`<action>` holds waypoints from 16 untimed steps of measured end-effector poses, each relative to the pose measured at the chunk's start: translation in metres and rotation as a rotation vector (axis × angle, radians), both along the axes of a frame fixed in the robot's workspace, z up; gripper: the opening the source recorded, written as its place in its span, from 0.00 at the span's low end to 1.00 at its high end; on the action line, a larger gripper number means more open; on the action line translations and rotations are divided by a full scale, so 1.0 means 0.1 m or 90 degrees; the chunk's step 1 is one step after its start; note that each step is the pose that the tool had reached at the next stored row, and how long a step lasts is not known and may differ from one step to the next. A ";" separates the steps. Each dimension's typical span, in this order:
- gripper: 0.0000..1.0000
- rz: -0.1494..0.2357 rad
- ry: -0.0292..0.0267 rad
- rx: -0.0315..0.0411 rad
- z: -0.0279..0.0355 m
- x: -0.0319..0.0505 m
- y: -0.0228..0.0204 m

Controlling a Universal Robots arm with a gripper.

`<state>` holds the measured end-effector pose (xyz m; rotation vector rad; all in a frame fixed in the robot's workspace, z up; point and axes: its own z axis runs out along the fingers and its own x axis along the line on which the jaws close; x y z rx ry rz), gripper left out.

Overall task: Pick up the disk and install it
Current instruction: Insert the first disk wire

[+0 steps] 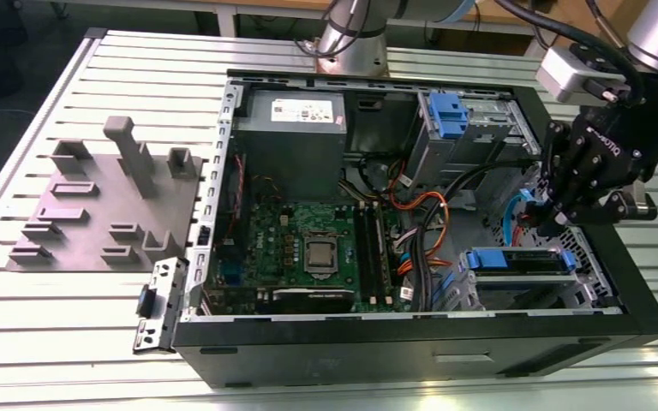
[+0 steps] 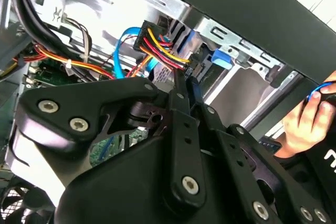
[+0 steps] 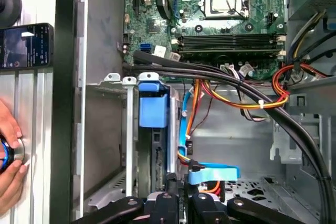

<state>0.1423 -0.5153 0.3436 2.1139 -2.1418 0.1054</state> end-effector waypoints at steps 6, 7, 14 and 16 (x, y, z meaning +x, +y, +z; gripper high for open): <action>0.16 0.000 -0.0021 0.0010 -0.022 -0.017 -0.080; 0.16 0.000 -0.0032 0.0015 -0.030 -0.027 -0.095; 0.16 0.000 -0.0183 0.0025 -0.071 -0.123 -0.148; 0.16 0.000 -0.0222 0.0030 -0.093 -0.127 -0.150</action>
